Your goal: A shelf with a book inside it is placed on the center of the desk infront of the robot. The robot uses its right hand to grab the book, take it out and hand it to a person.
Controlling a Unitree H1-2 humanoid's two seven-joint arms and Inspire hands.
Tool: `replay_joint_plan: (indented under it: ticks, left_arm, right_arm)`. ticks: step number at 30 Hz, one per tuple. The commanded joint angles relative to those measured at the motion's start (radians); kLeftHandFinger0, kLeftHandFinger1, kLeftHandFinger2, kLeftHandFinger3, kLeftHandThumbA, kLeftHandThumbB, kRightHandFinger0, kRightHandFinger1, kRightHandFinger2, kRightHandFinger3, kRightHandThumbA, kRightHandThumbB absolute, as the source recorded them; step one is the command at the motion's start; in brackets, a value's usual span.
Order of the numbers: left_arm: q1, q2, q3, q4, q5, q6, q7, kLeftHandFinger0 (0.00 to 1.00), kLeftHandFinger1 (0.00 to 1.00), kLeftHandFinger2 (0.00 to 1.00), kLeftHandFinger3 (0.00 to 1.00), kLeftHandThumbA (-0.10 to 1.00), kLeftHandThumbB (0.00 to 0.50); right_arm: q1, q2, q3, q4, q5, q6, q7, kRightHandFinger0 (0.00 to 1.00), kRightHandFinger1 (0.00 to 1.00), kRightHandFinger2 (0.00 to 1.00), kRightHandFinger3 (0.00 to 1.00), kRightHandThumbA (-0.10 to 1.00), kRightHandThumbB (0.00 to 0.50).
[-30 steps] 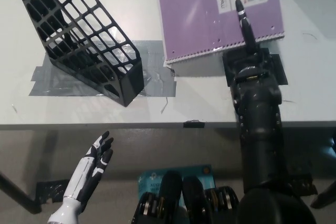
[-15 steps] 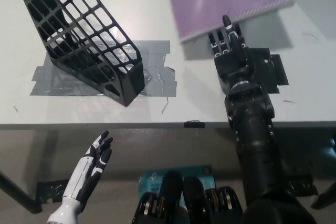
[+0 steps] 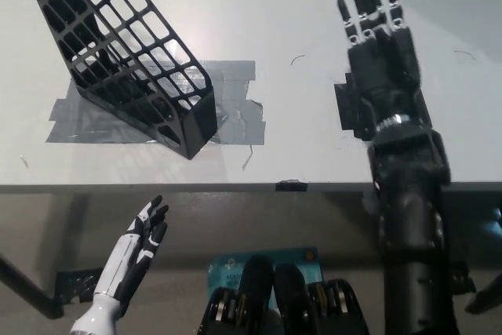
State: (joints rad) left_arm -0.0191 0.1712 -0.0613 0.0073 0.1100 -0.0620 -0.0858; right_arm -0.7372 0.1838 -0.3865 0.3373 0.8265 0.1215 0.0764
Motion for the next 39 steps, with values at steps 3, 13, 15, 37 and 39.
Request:
replay_joint_plan:
  ticks: [3, 13, 15, 37, 39]
  left_arm:
    - [-0.047, 0.019, 0.014, -0.022, 0.0, -0.016, -0.003, 1.0, 1.0, 1.0, 1.0, 0.94, 0.269]
    - [-0.027, 0.018, 0.013, -0.005, 0.001, -0.032, 0.0, 1.0, 1.0, 1.0, 1.0, 0.94, 0.246]
    - [-0.016, 0.017, 0.012, -0.006, 0.0, -0.037, 0.0, 1.0, 1.0, 1.0, 1.0, 0.94, 0.242]
    - [0.021, -0.023, 0.016, 0.012, -0.037, -0.06, 0.0, 1.0, 1.0, 1.0, 1.0, 1.0, 0.292]
    - [0.017, -0.024, 0.019, 0.016, -0.045, -0.058, -0.003, 1.0, 1.0, 1.0, 1.0, 1.0, 0.282]
  right_arm:
    - [0.334, -0.075, 0.225, -0.741, 0.065, 0.18, 0.107, 1.0, 1.0, 1.0, 1.0, 1.0, 0.479]
    - [0.7, -0.164, 0.289, -0.783, -0.113, 0.056, 0.2, 1.0, 1.0, 1.0, 1.0, 1.0, 0.463]
    - [0.743, -0.173, 0.307, -0.733, -0.179, 0.009, 0.196, 1.0, 1.0, 1.0, 1.0, 1.0, 0.41]
    - [0.756, -0.228, 0.407, -0.358, -0.395, -0.166, 0.172, 1.0, 1.0, 1.0, 1.0, 1.0, 0.292]
    - [0.75, -0.228, 0.406, -0.348, -0.397, -0.166, 0.174, 1.0, 1.0, 1.0, 1.0, 1.0, 0.284]
